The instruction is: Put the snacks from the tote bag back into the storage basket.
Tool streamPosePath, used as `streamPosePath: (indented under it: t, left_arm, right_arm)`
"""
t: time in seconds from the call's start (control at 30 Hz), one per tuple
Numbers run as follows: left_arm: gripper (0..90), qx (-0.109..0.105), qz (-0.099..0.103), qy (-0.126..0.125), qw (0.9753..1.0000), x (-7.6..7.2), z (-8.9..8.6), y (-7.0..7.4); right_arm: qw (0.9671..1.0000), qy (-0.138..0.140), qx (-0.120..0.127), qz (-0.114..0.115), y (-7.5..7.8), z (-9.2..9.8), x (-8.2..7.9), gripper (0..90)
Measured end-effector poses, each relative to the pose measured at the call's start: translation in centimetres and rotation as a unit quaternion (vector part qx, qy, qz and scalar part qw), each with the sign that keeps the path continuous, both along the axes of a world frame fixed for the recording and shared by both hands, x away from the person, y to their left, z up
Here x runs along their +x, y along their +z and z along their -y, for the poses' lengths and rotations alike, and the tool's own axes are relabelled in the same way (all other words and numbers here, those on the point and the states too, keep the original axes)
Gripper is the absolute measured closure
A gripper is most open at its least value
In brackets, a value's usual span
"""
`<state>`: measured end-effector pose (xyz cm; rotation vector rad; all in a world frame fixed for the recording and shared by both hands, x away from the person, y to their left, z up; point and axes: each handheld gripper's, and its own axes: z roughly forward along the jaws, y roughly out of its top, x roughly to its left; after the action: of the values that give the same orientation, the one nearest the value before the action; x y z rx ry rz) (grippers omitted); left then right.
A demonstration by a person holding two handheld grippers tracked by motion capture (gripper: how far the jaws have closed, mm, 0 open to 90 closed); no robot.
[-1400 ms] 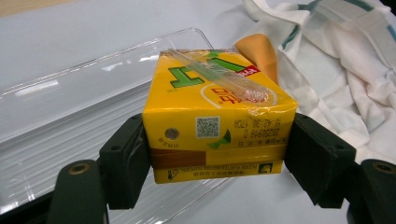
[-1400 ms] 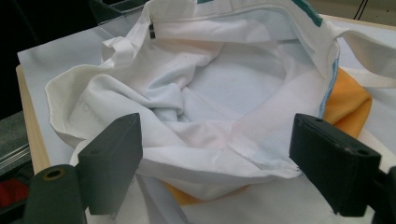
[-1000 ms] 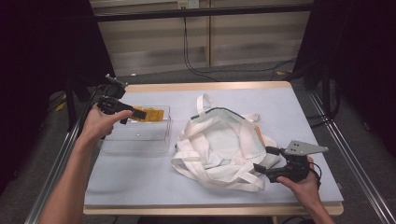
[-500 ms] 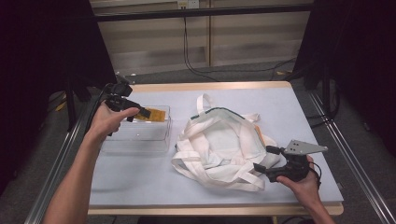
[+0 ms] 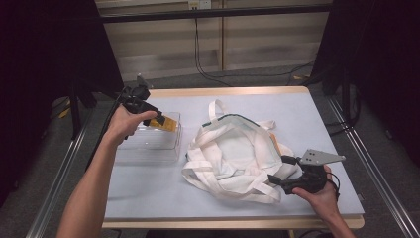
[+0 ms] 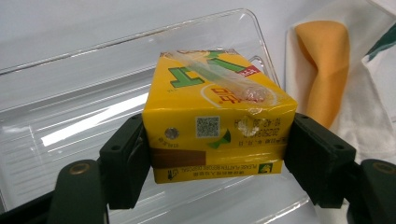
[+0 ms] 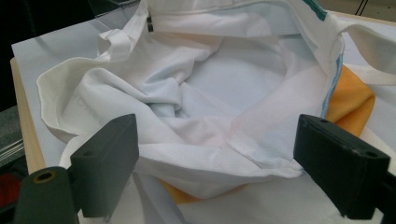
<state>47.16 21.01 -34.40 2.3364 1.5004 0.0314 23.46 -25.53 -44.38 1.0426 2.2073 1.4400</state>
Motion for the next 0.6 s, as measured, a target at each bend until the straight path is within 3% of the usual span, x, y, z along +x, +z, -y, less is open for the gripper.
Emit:
streamPosePath:
  t: [0.13, 0.2, 0.27, 0.33, 0.4, 0.53, 0.6]
  left_arm:
    - [27.7, -0.002, -0.011, 0.011, 0.9999, 0.5, 0.3, -0.2]
    - [27.7, -0.001, -0.03, 0.005, 0.9995, 0.6, 0.6, -0.4]
    - [27.7, 0.015, -0.044, 0.001, 0.9989, 0.8, 0.8, -0.7]
    - [27.7, 0.007, -0.049, 0.012, 0.9987, 1.0, 0.9, -0.8]
    - [27.7, 0.012, -0.058, 0.01, 0.9982, 1.0, 1.1, -1.0]
    - [27.7, 0.012, -0.059, 0.008, 0.9981, 1.3, 1.6, -1.0]
    - [27.7, 0.024, -0.061, 0.01, 0.9978, 1.4, 1.9, -0.9]
  right_arm:
    - [1.0, 0.001, 0.001, 0.0, 0.0, 0.1, 0.0, 14.2]
    - [1.0, 0.001, 0.001, 0.0, 0.0, 0.0, 0.0, 14.2]
    - [1.0, 0.001, 0.001, -0.002, 0.0, 0.0, 0.0, 14.2]
    - [1.0, 0.002, 0.002, -0.002, 0.0, 0.0, 0.0, 14.2]
    - [1.0, 0.003, 0.002, 0.0, 0.0, 0.0, 0.0, 14.2]
    - [1.0, 0.002, 0.001, -0.003, -0.1, 0.0, 0.1, 14.2]
    - [1.0, 0.004, 0.001, -0.003, -0.1, 0.0, 0.1, 14.2]
